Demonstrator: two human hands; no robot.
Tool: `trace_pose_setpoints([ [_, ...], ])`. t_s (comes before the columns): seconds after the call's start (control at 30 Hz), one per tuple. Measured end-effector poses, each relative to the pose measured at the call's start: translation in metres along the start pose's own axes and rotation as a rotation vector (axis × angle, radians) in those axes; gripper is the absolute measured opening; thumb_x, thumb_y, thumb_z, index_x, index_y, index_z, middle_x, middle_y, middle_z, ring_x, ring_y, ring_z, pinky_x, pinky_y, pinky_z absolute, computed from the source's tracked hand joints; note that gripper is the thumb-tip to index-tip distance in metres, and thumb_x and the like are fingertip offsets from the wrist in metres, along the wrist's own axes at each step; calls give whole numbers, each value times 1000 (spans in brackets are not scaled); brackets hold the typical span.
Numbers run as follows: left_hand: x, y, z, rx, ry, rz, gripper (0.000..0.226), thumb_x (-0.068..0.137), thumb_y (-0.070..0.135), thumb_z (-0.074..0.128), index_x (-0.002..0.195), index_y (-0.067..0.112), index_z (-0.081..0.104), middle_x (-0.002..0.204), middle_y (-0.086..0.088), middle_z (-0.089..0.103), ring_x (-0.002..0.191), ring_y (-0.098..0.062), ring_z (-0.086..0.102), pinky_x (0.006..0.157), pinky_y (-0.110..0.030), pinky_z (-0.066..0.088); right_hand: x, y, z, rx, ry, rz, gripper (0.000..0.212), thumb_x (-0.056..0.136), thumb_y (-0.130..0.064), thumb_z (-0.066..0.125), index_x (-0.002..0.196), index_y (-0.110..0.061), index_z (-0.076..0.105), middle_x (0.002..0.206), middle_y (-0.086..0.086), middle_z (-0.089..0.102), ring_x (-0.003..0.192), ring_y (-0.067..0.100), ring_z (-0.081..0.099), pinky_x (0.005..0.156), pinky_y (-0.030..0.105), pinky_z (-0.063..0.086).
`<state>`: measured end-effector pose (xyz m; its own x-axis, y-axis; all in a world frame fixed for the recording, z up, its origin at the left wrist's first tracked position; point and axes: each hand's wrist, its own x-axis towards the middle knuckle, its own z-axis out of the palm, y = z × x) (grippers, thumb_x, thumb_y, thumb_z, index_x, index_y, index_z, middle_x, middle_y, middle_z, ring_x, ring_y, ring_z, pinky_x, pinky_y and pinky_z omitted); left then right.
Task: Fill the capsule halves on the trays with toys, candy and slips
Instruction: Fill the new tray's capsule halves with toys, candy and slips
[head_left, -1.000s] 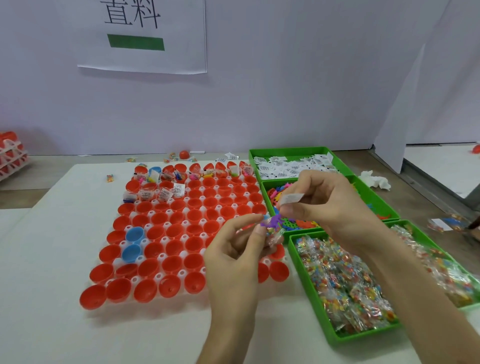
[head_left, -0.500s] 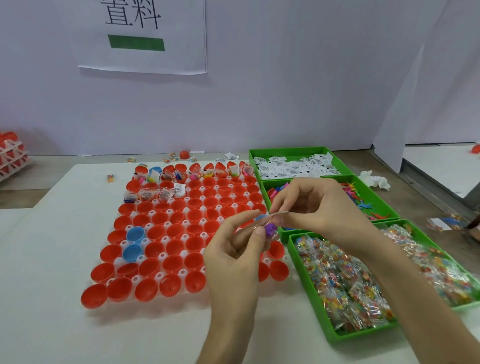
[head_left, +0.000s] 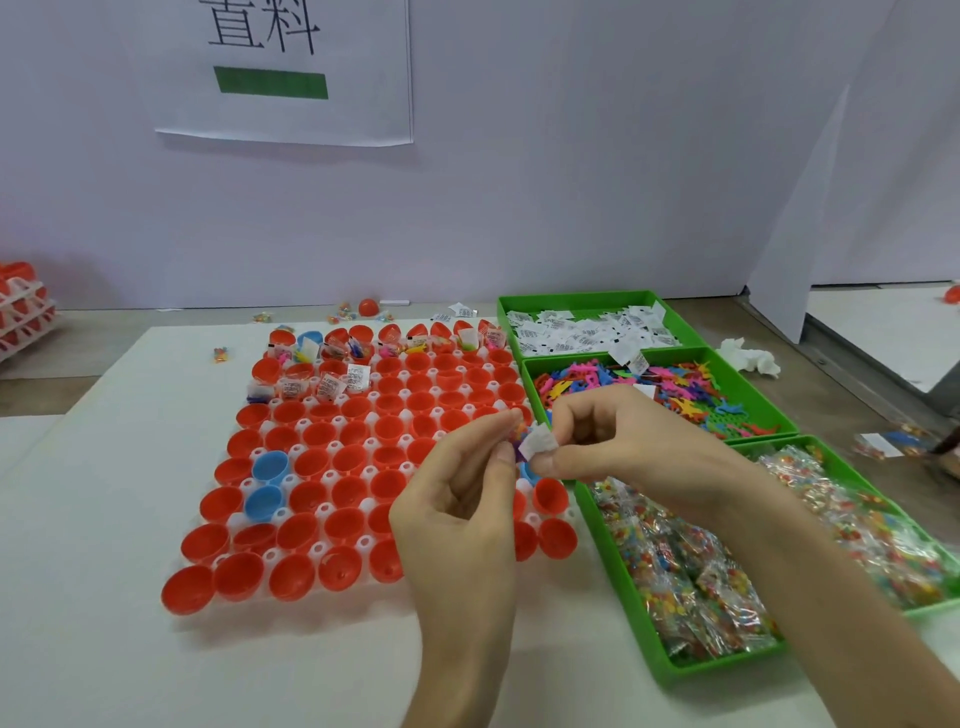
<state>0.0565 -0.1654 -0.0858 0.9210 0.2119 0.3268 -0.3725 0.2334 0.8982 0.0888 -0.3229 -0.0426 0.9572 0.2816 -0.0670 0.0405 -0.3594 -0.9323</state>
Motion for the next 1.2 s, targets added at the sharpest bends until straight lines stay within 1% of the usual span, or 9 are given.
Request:
trace_pose_setpoints([
  [0.1,0,1,0,-14,-22,-10,31,92,-3,64,102,23,77,96,6,79,94,-13,75,78,-19,57,0,0,0,18,-4,24,31,69,-39,84,74,-15,65,77,11,60,72,19,55,72,33,46],
  [0.23,0,2,0,-3,-24,-22,29,92,-1,65,101,25,77,96,5,79,93,-15,75,79,-23,59,-1,-1,3,69,7,-15,21,73,-28,82,70,-20,62,71,5,58,67,14,53,65,27,45],
  [0.37,1,-2,-2,-78,16,-111,25,92,-2,64,103,17,76,92,-3,79,91,-18,76,77,-30,62,-1,-5,10,46,189,-326,22,79,-4,78,70,-15,61,74,-1,65,70,13,63,65,22,52],
  [0.47,2,-2,-1,-73,10,-134,27,92,-5,65,102,17,75,88,-2,79,85,-17,76,72,-25,61,1,-2,15,-247,384,-600,27,72,13,72,69,-11,59,82,-1,65,80,20,65,70,31,55],
  [0.57,3,-2,-1,-46,14,-152,30,91,-6,66,101,20,75,86,0,79,79,-16,76,67,-21,59,4,2,16,-478,433,-711,29,65,17,72,69,-8,58,81,1,67,79,21,64,69,35,52],
  [0.87,5,-3,-3,-17,-25,-176,35,93,-5,62,106,25,74,87,2,79,82,-15,76,67,-21,58,7,6,17,-753,360,-750,22,71,15,69,71,-4,58,82,6,64,79,30,57,66,42,47],
  [1.0,5,-3,-2,-3,-36,-171,36,94,-5,62,104,28,74,84,2,79,80,-17,76,67,-20,58,5,5,17,-766,333,-711,22,72,14,70,74,-6,60,88,5,64,84,27,60,70,40,49],
  [1.13,5,-6,-4,-15,-15,-191,39,95,-3,61,101,32,77,79,-6,77,76,-29,74,69,-23,59,4,5,17,-768,303,-702,23,72,15,66,77,-8,63,91,3,64,89,23,61,74,37,50],
  [1.2,5,-5,-4,-25,-19,-195,39,95,-2,61,101,33,77,83,-2,78,80,-24,76,72,-24,60,3,5,17,-757,293,-692,25,71,14,63,80,-9,65,94,2,65,92,20,62,77,34,51],
])
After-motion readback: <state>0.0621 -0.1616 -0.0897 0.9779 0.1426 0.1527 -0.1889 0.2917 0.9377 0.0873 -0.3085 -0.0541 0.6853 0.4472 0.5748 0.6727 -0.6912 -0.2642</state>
